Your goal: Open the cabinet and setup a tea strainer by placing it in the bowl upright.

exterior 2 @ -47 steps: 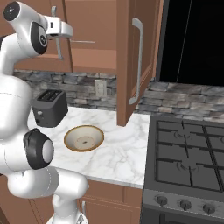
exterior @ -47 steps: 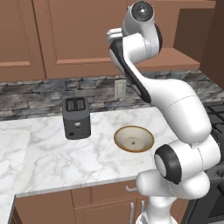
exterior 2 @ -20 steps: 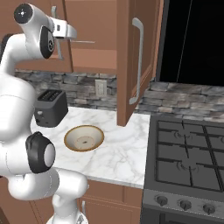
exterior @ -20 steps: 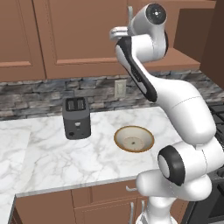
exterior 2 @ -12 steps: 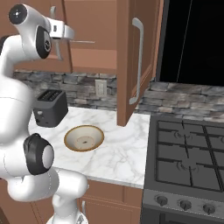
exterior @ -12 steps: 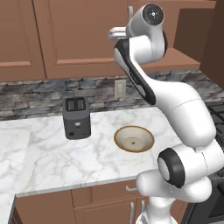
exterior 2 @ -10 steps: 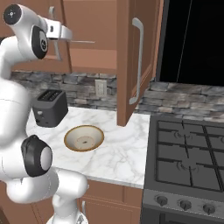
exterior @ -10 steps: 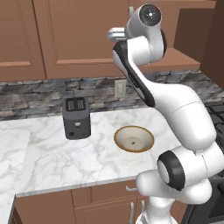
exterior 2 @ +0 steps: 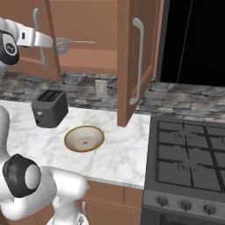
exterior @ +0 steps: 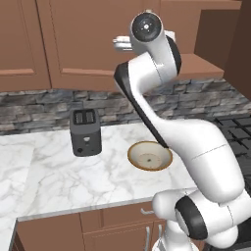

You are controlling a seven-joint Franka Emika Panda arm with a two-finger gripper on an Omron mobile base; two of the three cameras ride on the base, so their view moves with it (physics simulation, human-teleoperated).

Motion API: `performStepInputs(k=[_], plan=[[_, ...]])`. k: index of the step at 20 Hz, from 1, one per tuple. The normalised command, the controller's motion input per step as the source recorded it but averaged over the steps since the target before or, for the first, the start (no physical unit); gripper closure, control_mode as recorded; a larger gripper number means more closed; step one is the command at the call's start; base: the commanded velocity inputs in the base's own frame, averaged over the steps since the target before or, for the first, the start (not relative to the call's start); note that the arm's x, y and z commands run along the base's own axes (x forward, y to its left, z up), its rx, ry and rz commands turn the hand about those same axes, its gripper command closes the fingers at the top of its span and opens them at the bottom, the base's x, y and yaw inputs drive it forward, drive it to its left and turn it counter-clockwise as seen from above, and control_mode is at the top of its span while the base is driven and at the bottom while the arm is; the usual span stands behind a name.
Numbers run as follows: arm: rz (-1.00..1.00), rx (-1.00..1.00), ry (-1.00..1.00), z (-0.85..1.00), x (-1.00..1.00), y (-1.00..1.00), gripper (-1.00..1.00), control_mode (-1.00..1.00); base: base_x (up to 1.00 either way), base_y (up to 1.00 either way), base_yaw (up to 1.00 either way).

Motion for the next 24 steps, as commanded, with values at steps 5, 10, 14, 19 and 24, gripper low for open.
performStepInputs(k=[5,10,14,19,24], plan=[[-0.04,-0.01,0.01,0.24,-1.00,0.58,1.00,-1.00,0.00,0.00,0.00],[-0.02,-0.01,0.00,0.29,-1.00,0.56,1.00,-1.00,0.00,0.00,0.00],[0.00,0.00,0.00,0.24,-1.00,0.62,1.00,-1.00,0.00,0.00,0.00],[0.00,-0.03,0.01,0.07,-0.97,0.75,1.00,-1.00,0.00,0.00,0.00],[-0.04,-0.04,0.06,0.00,-0.65,0.65,1.00,-1.00,0.00,0.00,0.00]])
